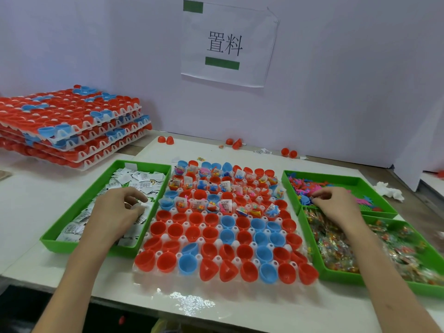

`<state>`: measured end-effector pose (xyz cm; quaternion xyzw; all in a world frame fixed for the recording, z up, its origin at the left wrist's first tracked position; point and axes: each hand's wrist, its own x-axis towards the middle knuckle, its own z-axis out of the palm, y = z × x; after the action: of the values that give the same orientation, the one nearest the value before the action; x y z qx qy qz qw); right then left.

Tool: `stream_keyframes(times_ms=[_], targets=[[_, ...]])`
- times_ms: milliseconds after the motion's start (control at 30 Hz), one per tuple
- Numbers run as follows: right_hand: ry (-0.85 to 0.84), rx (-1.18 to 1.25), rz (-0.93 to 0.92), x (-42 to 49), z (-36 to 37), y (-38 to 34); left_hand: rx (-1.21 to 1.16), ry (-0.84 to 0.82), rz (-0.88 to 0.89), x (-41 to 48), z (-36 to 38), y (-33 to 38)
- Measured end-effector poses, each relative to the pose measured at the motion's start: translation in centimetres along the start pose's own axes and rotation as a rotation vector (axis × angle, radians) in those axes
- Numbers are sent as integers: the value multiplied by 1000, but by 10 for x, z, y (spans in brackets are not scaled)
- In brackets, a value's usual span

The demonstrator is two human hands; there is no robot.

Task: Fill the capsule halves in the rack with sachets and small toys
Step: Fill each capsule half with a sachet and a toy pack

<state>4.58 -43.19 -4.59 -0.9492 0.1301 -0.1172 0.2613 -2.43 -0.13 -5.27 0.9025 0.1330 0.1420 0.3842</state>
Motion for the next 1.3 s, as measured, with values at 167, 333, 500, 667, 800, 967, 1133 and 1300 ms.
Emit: stream_keyframes(times_ms=[167,333,500,667,800,967,1133,1300], targets=[[90,123,-3,-5,-2,1,-63,54,17,-3,1,2],[204,170,-30,-7,-3,2,-128,142,49,-4,-1,1],[291,243,-92,-5,-5,3,-158,145,61,-6,-1,0],[284,380,-239,-14,-25,-20,-211,213,86,-7,-4,-1],[87,409,-347,-45,-52,-58,-240,230,89,-8,-6,-2],[-299,486,-549,-122,-72,-82,-203,222,92,-9,-5,2],[-335,606,-542,-158,-49,-87,-225,230,90,-12,-6,4],[-281,696,-490,-160,-46,-89,-438,248,71,-19,-16,12]])
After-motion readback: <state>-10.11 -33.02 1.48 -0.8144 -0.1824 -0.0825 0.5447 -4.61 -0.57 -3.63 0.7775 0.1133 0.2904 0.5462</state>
